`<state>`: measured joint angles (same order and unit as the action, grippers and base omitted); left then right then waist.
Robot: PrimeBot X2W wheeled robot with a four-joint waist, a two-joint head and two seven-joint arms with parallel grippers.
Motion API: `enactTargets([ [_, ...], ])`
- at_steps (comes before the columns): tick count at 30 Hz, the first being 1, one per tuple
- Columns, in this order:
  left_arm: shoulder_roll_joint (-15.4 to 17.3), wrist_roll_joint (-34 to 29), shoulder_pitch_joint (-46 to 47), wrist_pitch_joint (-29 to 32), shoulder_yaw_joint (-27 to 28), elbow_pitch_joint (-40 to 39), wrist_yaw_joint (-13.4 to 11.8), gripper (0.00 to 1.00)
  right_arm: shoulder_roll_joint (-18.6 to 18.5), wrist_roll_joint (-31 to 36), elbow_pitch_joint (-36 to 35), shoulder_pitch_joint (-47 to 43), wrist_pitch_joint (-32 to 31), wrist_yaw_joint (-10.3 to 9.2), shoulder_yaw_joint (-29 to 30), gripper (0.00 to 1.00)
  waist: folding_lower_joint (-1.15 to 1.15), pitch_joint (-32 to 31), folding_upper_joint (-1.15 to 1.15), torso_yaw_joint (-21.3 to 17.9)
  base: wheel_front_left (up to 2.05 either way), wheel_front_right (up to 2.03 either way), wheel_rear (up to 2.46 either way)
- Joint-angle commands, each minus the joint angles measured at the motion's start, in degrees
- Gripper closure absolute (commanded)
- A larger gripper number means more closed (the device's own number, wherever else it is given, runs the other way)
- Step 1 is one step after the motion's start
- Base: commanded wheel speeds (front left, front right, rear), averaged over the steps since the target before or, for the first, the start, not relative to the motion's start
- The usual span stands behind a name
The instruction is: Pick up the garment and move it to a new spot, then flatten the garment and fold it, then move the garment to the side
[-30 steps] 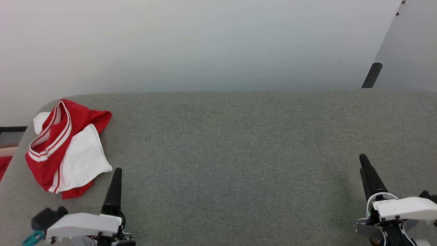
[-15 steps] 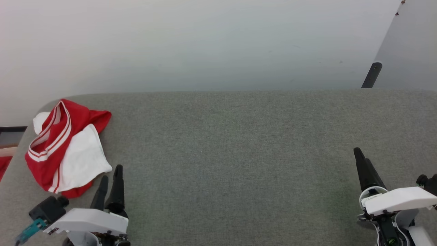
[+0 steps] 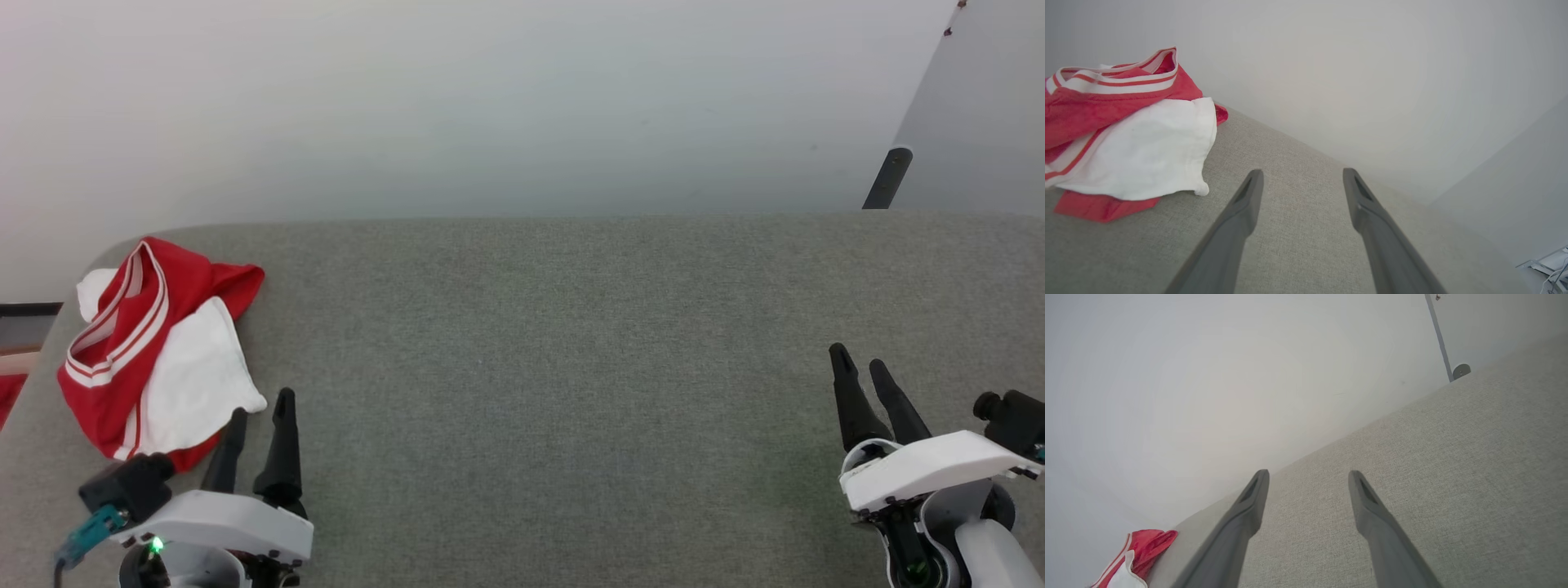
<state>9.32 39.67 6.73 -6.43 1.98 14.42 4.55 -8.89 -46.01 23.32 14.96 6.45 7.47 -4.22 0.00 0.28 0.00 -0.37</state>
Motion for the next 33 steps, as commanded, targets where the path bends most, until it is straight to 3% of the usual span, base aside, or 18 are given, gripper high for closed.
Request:
enactTargets([
  [1, 0.6, -2.2, 1.4, -0.7, -0.2, -0.3, 0.2, 0.0, -0.5, 2.4, -0.1, 1.7, 0.6, 0.02, -0.3, 0.0, 0.0, 0.0, 0.0, 0.0, 0.0, 0.0, 0.0],
  [33, 2.3, -20.0, 2.4, -5.1, -1.2, 2.7, 1.6, 0.0, -1.1, 22.0, 1.9, 3.6, 5.1, 0.03, -0.5, 0.0, 0.0, -0.1, 0.0, -0.6, 0.0, 0.0, 0.0],
])
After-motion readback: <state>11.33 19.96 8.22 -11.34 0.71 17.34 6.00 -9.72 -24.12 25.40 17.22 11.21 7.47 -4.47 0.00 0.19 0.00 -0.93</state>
